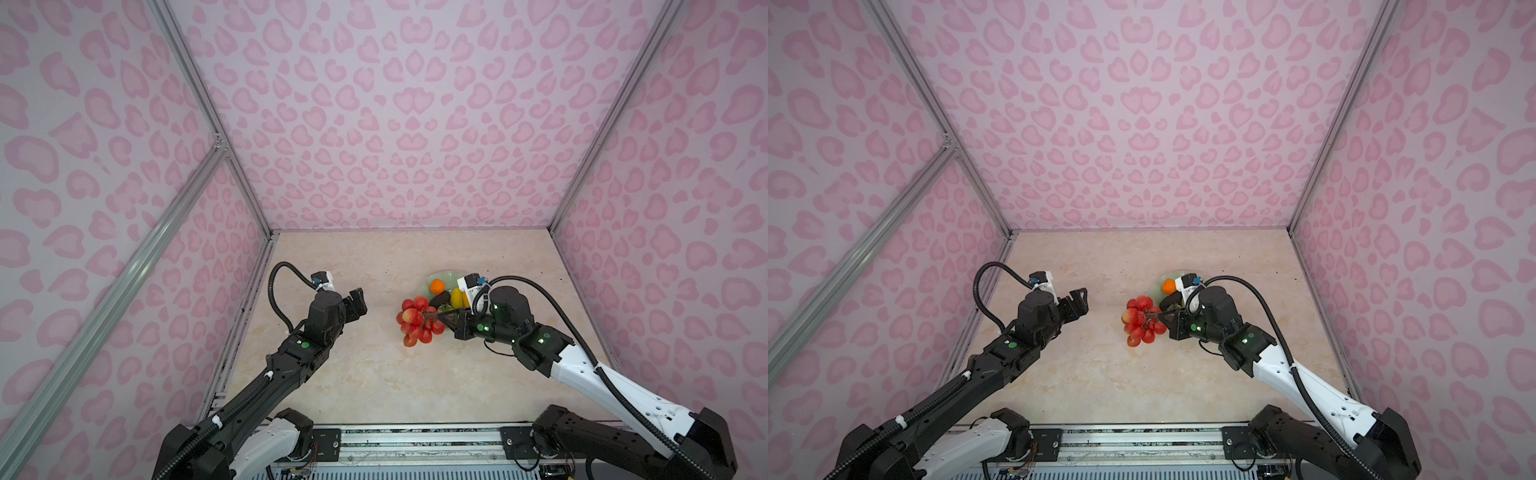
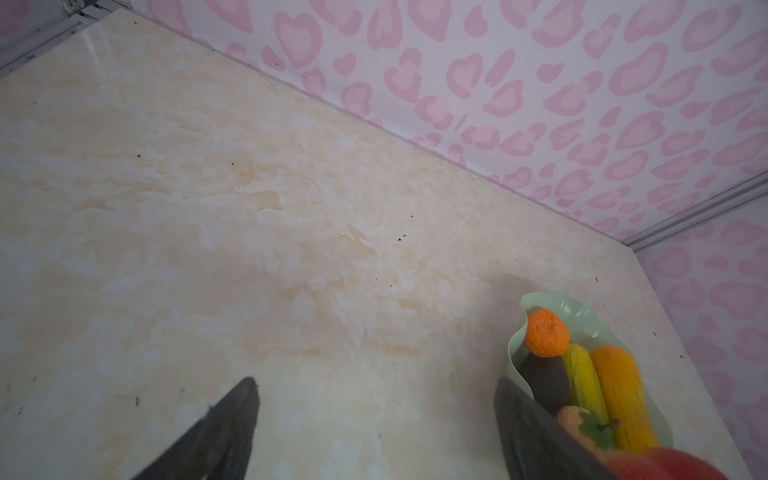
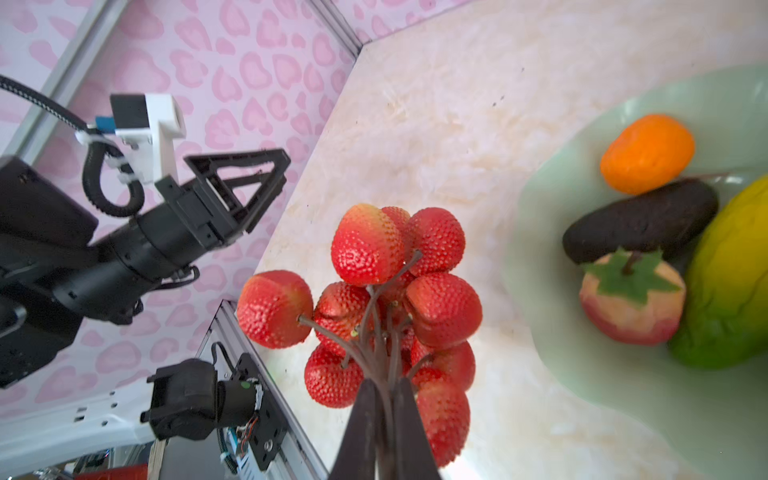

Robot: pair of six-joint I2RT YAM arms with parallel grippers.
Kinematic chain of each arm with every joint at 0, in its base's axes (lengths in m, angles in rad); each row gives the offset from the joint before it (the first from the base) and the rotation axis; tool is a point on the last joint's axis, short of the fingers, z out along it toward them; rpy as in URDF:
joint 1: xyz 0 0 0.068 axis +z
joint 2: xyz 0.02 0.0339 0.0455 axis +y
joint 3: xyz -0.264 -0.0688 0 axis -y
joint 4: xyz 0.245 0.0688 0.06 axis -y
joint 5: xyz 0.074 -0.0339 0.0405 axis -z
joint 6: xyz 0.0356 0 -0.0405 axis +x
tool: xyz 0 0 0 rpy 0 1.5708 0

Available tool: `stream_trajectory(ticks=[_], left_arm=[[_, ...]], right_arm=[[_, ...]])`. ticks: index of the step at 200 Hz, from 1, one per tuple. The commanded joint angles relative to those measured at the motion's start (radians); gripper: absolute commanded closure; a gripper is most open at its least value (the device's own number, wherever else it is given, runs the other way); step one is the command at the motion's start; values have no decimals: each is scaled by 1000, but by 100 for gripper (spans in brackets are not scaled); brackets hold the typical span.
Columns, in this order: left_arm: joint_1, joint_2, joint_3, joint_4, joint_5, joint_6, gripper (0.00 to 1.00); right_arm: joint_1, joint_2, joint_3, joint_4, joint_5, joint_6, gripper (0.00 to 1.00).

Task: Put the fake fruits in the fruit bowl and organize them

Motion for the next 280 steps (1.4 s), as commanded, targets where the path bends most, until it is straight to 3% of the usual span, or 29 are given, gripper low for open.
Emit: stream_trajectory(ticks=[1, 60, 101, 140, 157, 176, 206, 233, 252, 280], left_arm=[[0, -16, -4, -15, -12, 18, 9], [5, -132, -49, -39, -119, 37, 5], [8, -166, -50, -48, -143, 55, 4], [11, -170, -51, -58, -160, 63, 3], [13, -162, -42, -65, -168, 68, 3], [13, -151, -32, -67, -171, 72, 3], [16, -145, -26, -64, -183, 75, 3], [19, -156, -25, -70, -219, 100, 3], [19, -155, -22, -73, -283, 137, 3], [25, -109, -46, -13, -499, 239, 2]], right_arm=[[-60, 41, 37, 81, 2, -35, 100], [-281, 158, 39, 170, -130, -60, 100], [-350, 278, 29, 189, -173, -99, 100], [-395, 323, -28, 210, -136, -121, 100], [-412, 317, -47, 202, -98, -127, 86], [-430, 303, -57, 194, -66, -126, 60], [-445, 273, -42, 182, -67, -130, 39], [-448, 175, -21, 135, 14, -167, 15], [-455, 88, -6, 73, 142, -226, 2], [-461, -61, -129, 162, 480, -258, 1]])
